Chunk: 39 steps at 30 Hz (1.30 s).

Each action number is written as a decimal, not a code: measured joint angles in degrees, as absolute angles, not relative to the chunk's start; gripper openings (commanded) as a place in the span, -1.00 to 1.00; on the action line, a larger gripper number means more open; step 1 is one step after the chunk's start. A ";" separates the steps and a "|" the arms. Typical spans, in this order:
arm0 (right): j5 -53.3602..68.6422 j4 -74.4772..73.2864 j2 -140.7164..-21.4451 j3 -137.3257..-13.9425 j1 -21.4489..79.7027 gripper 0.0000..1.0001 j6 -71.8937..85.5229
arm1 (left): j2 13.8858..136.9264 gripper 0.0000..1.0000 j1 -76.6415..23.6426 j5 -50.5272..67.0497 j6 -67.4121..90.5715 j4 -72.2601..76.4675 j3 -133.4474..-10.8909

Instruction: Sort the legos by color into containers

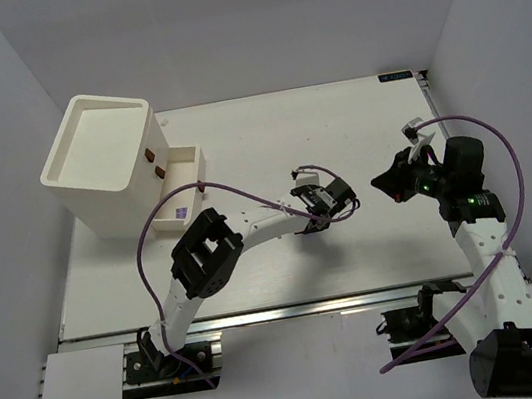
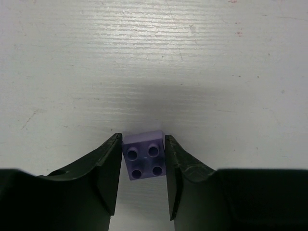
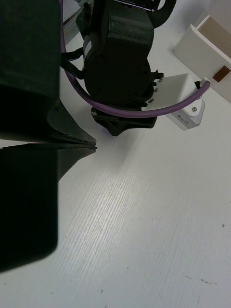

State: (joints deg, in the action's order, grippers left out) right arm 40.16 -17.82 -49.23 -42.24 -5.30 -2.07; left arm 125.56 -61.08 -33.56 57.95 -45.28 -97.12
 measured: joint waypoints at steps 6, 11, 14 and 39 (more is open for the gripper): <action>40.51 -17.82 -49.23 -42.22 -5.52 -1.00 -2.07 | 125.58 -0.51 -61.08 -33.58 57.98 -44.97 -97.10; 40.69 -17.82 -49.23 -42.19 -5.63 -1.00 -2.07 | 125.21 -0.86 -61.08 -33.95 58.08 -44.16 -96.23; 40.80 -17.82 -49.39 -42.19 -5.63 -1.00 -2.07 | 124.40 -1.00 -61.08 -34.02 58.04 -43.94 -95.13; 45.58 -17.80 -50.30 -41.34 -5.67 -1.00 -3.20 | 95.74 -1.00 -43.51 -56.29 46.22 -68.10 -86.94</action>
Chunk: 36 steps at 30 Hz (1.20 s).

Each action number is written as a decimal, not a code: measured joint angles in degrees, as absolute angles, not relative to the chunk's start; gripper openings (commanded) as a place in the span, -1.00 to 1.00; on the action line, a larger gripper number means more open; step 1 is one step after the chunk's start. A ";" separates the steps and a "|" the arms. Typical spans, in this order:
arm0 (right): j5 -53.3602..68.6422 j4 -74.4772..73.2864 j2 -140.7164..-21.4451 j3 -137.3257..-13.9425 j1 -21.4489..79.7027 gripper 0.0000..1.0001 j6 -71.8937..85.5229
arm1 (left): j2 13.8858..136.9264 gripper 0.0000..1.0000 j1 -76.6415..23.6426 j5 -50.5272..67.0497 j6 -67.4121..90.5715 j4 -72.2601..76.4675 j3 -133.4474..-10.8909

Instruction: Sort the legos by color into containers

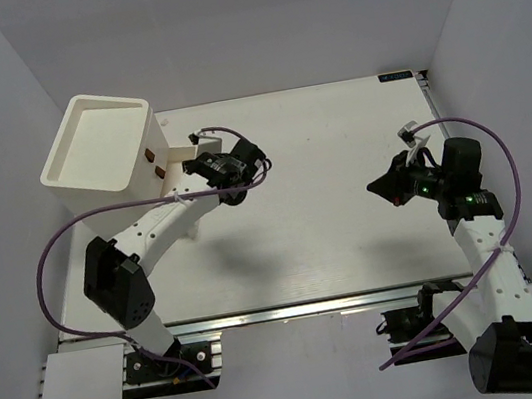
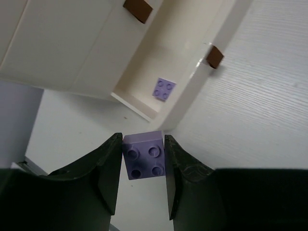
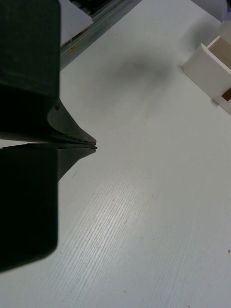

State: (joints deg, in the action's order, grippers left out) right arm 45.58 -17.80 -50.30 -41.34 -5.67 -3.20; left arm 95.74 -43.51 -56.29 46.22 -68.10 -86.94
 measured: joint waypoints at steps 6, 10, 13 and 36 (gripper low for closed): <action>45.65 -17.80 -50.74 -41.32 -5.67 -1.00 -3.25 | 102.91 -1.00 -36.34 -58.96 39.70 -68.12 -89.23; 45.67 -17.80 -50.85 -41.32 -5.67 -1.00 -3.40 | 108.33 -0.95 -32.36 -59.70 35.44 -66.15 -91.11; 45.69 -17.80 -51.13 -41.32 -5.67 -1.00 -3.40 | 110.63 -0.39 -30.22 -59.66 32.58 -64.64 -91.44; 57.49 -19.11 -50.92 -38.96 -5.43 -1.00 -13.47 | 95.26 -0.88 -29.95 -27.86 20.88 -42.87 -83.48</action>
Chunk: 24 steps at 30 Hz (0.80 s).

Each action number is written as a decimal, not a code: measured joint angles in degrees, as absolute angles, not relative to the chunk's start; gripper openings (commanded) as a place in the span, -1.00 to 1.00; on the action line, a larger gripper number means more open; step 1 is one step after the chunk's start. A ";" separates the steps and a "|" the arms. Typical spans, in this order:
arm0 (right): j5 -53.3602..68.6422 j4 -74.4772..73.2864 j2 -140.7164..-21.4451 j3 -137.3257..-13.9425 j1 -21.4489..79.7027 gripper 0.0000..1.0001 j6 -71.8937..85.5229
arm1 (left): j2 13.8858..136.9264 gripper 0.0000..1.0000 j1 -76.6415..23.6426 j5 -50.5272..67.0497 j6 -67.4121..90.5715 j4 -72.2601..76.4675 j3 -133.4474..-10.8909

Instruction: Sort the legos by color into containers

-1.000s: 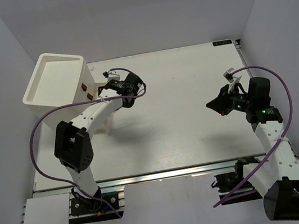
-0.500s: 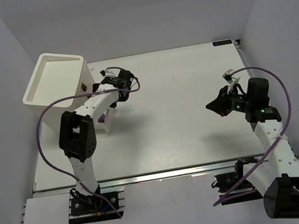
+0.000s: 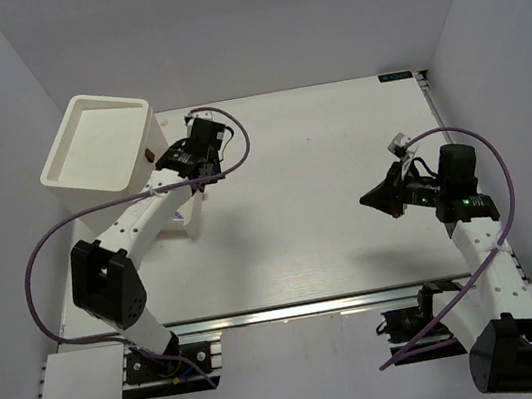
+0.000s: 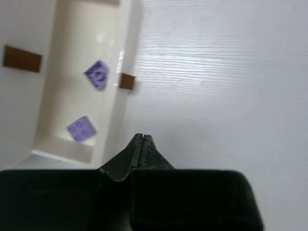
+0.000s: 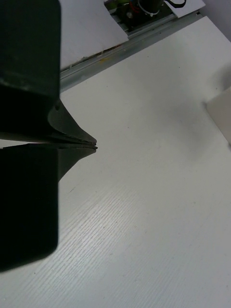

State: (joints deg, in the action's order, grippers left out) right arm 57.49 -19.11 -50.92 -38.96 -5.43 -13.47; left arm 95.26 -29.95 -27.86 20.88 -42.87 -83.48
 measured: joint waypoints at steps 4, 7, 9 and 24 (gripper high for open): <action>57.54 -19.09 -50.72 -38.28 -5.17 -1.00 -13.80 | 95.68 -0.79 -30.74 -22.37 20.71 -37.93 -82.43; 57.17 -18.85 -50.74 -38.24 -5.17 -1.00 -13.76 | 100.90 -0.80 -30.94 -21.82 20.58 -36.62 -82.19; 56.99 -18.61 -50.85 -38.15 -5.17 -1.00 -13.74 | 104.29 -0.82 -30.92 -22.50 20.58 -36.84 -81.80; 56.42 -17.85 -51.92 -38.06 -5.10 -1.00 -13.28 | 112.60 -0.36 -29.85 -35.70 20.38 -39.44 -79.48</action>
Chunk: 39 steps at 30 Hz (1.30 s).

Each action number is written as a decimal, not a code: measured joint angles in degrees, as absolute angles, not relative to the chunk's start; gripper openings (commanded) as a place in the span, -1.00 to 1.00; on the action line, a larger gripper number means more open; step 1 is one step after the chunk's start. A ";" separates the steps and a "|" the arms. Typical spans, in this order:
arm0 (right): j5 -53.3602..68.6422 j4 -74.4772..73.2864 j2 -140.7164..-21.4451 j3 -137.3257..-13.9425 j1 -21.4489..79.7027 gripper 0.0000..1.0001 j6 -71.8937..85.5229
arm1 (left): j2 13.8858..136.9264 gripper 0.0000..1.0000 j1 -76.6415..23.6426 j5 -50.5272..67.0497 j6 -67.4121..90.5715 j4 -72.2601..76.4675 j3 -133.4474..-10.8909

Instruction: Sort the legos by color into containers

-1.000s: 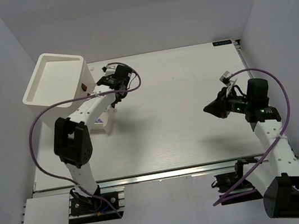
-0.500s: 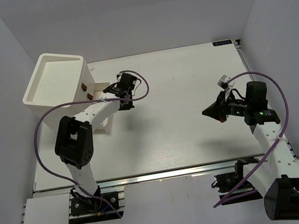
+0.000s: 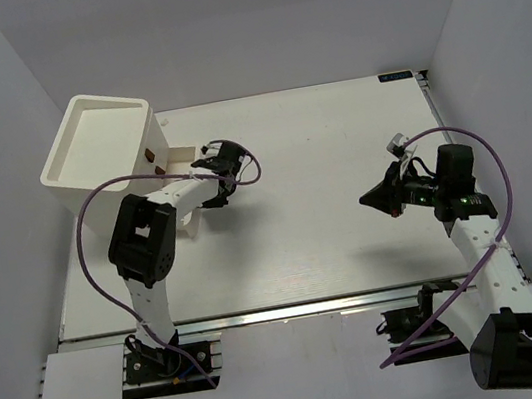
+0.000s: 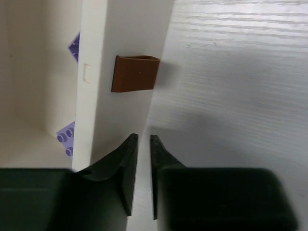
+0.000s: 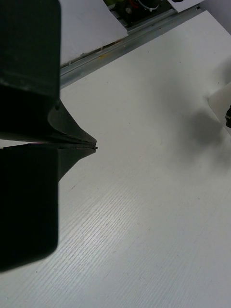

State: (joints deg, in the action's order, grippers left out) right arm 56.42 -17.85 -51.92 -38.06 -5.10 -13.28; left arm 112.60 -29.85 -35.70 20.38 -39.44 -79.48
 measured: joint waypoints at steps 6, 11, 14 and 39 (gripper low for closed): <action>56.07 -17.82 -52.23 -38.06 -5.04 -1.00 -13.17 | 115.09 0.12 -29.91 -40.66 20.38 -40.56 -79.57; 55.99 -17.82 -52.31 -38.06 -4.86 -1.00 -12.91 | 115.94 0.33 -29.93 -42.48 20.60 -40.75 -79.88; 55.96 -17.82 -52.53 -38.06 -4.84 -1.00 -12.86 | 115.98 0.41 -29.67 -43.24 20.38 -41.15 -80.86; 55.42 -17.82 -53.74 -38.06 -4.73 -1.00 -12.82 | 120.92 0.61 -21.93 -46.24 15.59 -40.84 -86.30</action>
State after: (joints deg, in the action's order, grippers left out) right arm 55.42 -17.82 -53.74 -38.06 -4.73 -12.82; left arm 120.92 -21.93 -46.24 15.59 -40.84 -86.30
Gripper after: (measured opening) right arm 0.012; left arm 0.792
